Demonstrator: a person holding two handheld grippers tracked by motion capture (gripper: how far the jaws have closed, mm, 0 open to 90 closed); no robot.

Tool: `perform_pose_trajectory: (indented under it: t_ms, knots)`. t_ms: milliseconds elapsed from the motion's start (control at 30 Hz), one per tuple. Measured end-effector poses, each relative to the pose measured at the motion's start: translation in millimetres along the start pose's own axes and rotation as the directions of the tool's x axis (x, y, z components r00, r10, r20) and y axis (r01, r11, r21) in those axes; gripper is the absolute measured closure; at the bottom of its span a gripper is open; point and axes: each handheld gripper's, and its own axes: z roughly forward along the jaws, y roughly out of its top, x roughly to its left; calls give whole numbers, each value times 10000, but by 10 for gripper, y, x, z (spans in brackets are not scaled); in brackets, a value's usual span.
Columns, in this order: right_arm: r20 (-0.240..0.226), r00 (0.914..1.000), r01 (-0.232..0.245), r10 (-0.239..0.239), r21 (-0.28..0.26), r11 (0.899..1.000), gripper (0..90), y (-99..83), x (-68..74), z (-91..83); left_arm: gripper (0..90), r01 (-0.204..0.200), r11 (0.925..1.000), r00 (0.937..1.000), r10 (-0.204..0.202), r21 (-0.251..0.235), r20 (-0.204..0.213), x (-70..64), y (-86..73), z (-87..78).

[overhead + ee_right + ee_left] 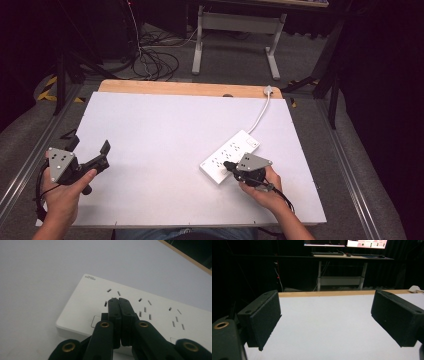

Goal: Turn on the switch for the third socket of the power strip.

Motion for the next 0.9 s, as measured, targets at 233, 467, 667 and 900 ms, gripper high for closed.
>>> perform_pose_trajectory:
  t_ms: [233, 467, 667, 900]
  knots:
    - [28, 9999, 125, -126, 164, 9998, 896, -9, 3, 20, 95, -23, 10000, 10000, 23, 5, -14, 4, -1, 0]
    - [0, 9999, 112, -112, 267, 9996, 899, -20, -6, 35, 96, -47, 10000, 10000, 47, 26, 3, 1, -2, 1]
    - [-40, 10000, -70, 71, 255, 9997, 900, -25, -6, 40, 95, -41, 10000, 10000, 41, 26, -9, 1, -3, 0]
    - [-80, 9998, -162, 164, 236, 9996, 900, -25, -9, 44, 96, -49, 10000, 10000, 49, 23, -7, 0, -4, -1]
